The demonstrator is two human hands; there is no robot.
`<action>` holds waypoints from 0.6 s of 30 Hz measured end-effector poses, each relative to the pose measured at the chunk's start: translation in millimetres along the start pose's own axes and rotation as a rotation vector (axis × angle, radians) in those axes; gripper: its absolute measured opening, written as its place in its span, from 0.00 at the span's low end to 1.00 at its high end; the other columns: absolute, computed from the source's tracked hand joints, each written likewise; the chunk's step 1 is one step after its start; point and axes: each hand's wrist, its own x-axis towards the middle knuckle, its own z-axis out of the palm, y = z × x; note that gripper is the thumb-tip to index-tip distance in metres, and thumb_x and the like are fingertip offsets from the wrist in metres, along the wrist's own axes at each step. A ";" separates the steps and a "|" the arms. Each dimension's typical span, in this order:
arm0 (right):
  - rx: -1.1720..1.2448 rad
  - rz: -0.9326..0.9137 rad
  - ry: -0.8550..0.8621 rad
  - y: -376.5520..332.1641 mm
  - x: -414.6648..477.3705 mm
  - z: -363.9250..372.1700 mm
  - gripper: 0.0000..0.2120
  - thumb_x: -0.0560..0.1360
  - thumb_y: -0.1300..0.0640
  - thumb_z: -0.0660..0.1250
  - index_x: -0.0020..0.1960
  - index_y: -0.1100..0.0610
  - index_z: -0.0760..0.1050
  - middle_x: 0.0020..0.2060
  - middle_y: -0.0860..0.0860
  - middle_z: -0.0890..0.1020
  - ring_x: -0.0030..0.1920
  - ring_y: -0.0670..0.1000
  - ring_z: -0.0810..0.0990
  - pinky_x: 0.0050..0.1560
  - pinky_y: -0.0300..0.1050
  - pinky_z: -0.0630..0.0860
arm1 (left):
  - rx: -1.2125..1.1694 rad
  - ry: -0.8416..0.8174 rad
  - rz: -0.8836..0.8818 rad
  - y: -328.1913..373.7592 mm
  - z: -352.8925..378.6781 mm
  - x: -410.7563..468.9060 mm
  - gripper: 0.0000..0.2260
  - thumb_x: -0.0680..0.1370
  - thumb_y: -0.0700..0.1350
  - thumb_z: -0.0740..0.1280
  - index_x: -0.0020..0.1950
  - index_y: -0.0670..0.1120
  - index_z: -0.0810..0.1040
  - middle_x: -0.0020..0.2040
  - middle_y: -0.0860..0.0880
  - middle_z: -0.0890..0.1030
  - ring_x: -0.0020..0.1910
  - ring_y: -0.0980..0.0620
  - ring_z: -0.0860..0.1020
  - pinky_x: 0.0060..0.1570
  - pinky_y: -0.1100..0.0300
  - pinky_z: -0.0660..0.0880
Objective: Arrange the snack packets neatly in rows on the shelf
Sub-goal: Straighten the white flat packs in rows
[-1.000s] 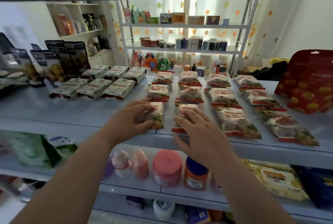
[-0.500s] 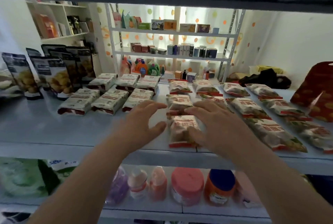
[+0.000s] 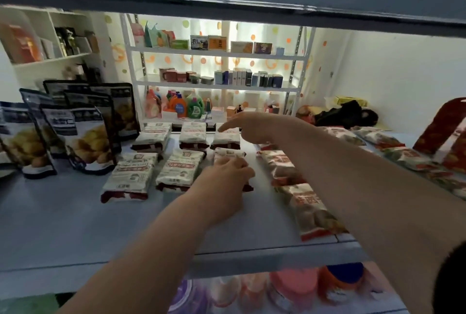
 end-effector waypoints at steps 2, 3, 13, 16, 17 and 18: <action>-0.043 -0.034 -0.074 -0.1 10.7 2.4 0.38 0.76 0.76 0.49 0.74 0.41 0.66 0.79 0.51 0.58 0.76 0.53 0.61 0.72 0.46 0.63 | -0.047 0.012 0.039 -0.4 2.9 -3.7 0.23 0.75 0.41 0.64 0.68 0.56 0.72 0.71 0.56 0.68 0.70 0.48 0.62 0.64 0.48 0.70; -0.062 -0.034 -0.109 0.6 14.8 2.9 0.38 0.76 0.75 0.49 0.74 0.41 0.66 0.78 0.51 0.59 0.73 0.53 0.66 0.70 0.48 0.67 | -0.057 0.028 0.060 -0.2 3.6 -6.4 0.23 0.75 0.40 0.64 0.69 0.56 0.71 0.71 0.56 0.68 0.69 0.48 0.62 0.65 0.50 0.69; -0.096 -0.108 -0.195 7.5 8.6 3.0 0.26 0.79 0.60 0.60 0.72 0.38 0.68 0.68 0.48 0.75 0.56 0.49 0.77 0.58 0.47 0.75 | -0.140 0.158 0.087 6.5 8.2 -27.0 0.23 0.77 0.45 0.61 0.72 0.58 0.69 0.71 0.60 0.68 0.70 0.53 0.61 0.69 0.57 0.64; -0.092 -0.124 -0.176 11.4 10.4 -0.8 0.25 0.80 0.59 0.60 0.73 0.38 0.66 0.70 0.49 0.73 0.62 0.51 0.75 0.64 0.52 0.72 | -0.179 0.170 0.083 5.7 13.0 -31.3 0.24 0.76 0.47 0.61 0.72 0.57 0.69 0.71 0.61 0.67 0.69 0.52 0.61 0.68 0.57 0.65; -0.086 -0.131 -0.171 11.0 13.3 -1.1 0.26 0.81 0.60 0.60 0.74 0.37 0.65 0.72 0.49 0.70 0.65 0.51 0.72 0.66 0.53 0.69 | -0.175 0.175 0.086 4.6 14.4 -32.8 0.24 0.76 0.48 0.60 0.73 0.58 0.68 0.71 0.61 0.67 0.69 0.53 0.61 0.67 0.58 0.66; -0.083 -0.138 -0.180 10.0 16.9 -0.2 0.26 0.81 0.60 0.59 0.74 0.37 0.64 0.73 0.49 0.67 0.68 0.52 0.70 0.69 0.54 0.67 | -0.164 0.183 0.094 3.3 15.5 -34.0 0.24 0.76 0.49 0.60 0.73 0.58 0.68 0.72 0.61 0.67 0.69 0.53 0.61 0.66 0.59 0.66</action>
